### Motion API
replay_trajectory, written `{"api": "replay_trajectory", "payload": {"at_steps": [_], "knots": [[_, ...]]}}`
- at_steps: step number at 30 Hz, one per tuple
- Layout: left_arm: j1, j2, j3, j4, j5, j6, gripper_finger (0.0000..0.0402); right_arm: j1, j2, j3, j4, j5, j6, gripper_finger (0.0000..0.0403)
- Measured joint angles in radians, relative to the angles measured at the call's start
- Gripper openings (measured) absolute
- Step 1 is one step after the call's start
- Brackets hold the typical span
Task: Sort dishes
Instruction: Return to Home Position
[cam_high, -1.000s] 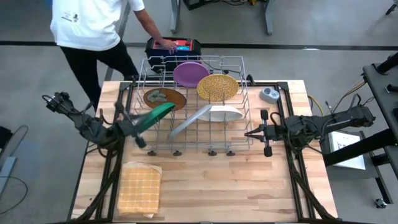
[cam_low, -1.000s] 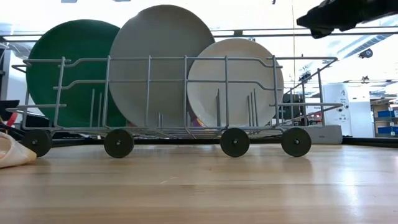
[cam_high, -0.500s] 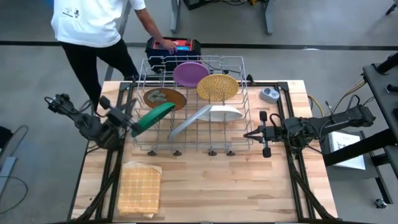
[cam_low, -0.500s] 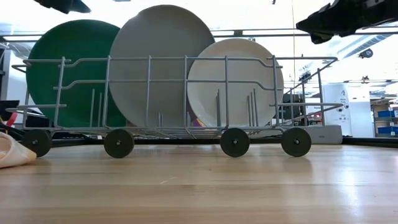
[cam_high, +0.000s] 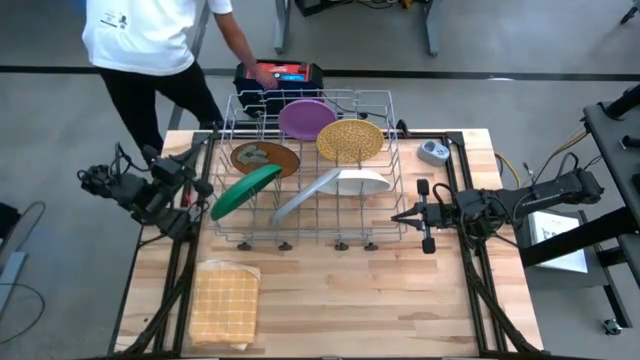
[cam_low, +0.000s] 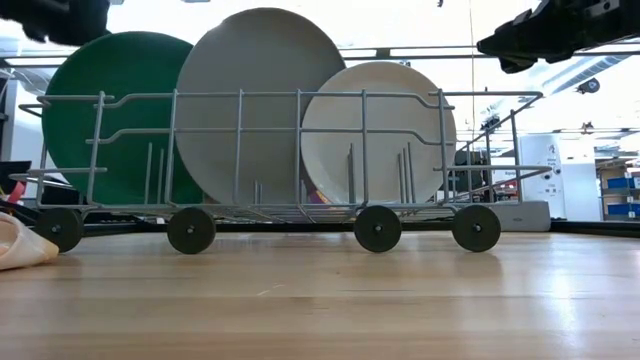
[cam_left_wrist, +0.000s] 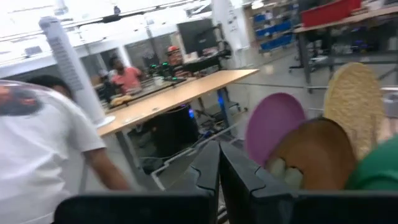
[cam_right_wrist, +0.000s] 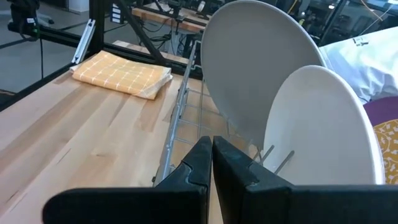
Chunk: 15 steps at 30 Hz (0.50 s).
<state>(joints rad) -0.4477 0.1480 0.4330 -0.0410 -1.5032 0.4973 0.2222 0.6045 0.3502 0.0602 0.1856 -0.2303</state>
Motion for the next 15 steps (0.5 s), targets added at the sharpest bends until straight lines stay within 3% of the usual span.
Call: {"api": "replay_trajectory", "payload": {"at_steps": [7, 12, 15], "knots": [[0.059, -0.053, -0.034, 0.041, 0.055, -0.002, 0.0000, 0.000, -0.002, -0.096, 0.211, -0.010, -0.074, 0.0006], [0.076, -0.054, -0.044, 0.040, 0.105, -0.027, 0.0000, 0.000, -0.029, -0.169, 0.376, -0.082, -0.102, 0.0006], [0.076, -0.048, -0.057, 0.039, 0.144, -0.027, 0.0000, -0.001, -0.073, -0.198, 0.394, -0.079, -0.110, 0.0006]]}}
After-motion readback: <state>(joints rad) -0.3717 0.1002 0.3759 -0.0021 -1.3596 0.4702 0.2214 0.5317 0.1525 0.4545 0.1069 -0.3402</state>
